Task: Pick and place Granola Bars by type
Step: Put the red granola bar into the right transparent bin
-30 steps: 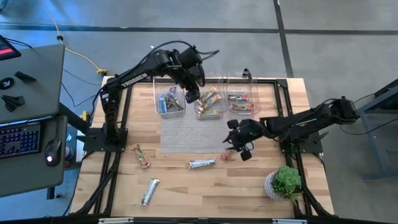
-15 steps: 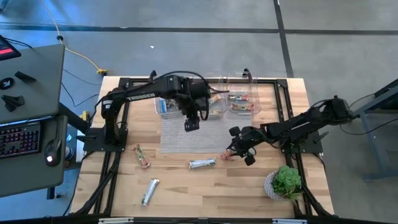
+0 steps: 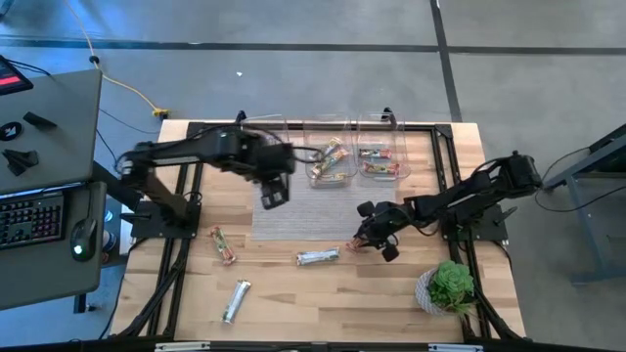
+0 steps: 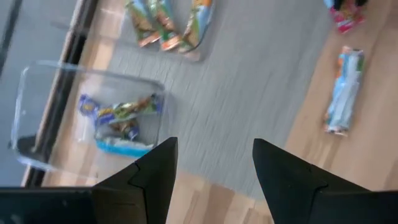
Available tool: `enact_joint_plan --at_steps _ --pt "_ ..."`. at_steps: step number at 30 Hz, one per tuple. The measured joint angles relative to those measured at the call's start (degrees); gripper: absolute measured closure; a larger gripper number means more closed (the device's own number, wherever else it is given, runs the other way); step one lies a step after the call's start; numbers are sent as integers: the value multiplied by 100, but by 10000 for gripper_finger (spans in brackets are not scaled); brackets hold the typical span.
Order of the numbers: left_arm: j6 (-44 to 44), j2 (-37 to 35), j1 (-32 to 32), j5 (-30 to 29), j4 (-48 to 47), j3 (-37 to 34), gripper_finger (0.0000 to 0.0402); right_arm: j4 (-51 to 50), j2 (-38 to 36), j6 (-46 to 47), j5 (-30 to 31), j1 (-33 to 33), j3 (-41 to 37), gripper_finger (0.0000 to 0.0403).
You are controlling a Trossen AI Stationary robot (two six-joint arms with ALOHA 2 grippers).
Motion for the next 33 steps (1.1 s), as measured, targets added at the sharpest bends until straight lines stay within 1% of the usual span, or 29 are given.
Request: enact_joint_plan --at_steps 3,5,9,11,13,15,18,27,30,33 --pt "-191 -708 -14 -109 417 -1045 199 -158 3 -164 -2 -14 0 265" --pt "-208 -1217 -10 -40 1025 -1839 199 -248 1 -227 -1 -19 4 265" --pt "-202 -2018 -12 431 2668 -3258 199 -306 1 -346 53 -25 7 265" --pt "-176 -2243 -12 752 3317 -3768 199 -337 1 -520 160 -21 7 265" --pt "-176 -2360 -14 898 3732 -4122 199 -345 1 -619 361 -21 4 265" --pt "-175 -2378 -12 905 3938 -4331 199 -361 3 -606 692 -23 4 265" --pt "-167 -2350 -10 899 4038 -4472 199 -373 3 -589 941 -23 -7 265" --pt "-163 -2295 -10 865 4067 -4480 199 -359 5 -478 879 -95 -7 269" --pt "-163 -2295 -10 865 4064 -4480 199 -252 9 -408 924 -98 -9 284" --pt "-163 -2295 -10 864 4063 -4480 199 -8 9 -97 925 -101 -9 310"
